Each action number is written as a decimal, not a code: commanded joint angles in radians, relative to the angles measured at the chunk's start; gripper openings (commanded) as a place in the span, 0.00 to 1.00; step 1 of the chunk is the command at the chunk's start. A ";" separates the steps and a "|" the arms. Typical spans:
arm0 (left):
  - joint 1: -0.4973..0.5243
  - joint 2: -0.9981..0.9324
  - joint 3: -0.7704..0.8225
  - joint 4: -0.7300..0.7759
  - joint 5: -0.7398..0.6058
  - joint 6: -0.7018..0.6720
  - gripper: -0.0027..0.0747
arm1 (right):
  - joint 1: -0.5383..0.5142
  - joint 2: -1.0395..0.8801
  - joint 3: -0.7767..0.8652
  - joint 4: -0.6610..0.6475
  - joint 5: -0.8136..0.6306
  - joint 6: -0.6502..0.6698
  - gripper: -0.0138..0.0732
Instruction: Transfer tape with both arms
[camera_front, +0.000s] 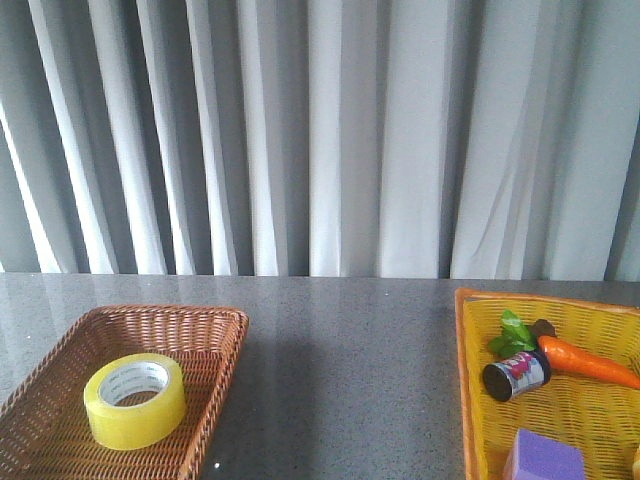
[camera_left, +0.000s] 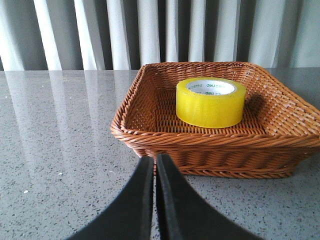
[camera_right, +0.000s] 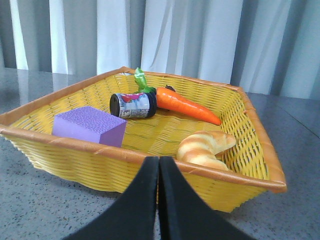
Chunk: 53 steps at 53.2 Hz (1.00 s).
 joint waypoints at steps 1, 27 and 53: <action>0.000 -0.017 -0.023 -0.008 -0.078 -0.002 0.03 | -0.004 -0.015 0.009 -0.001 -0.082 0.001 0.15; 0.000 -0.017 -0.023 -0.008 -0.078 -0.002 0.03 | -0.004 -0.015 0.009 -0.004 -0.063 0.112 0.15; 0.000 -0.017 -0.023 -0.008 -0.078 -0.002 0.03 | -0.004 -0.015 0.009 -0.025 -0.063 0.114 0.15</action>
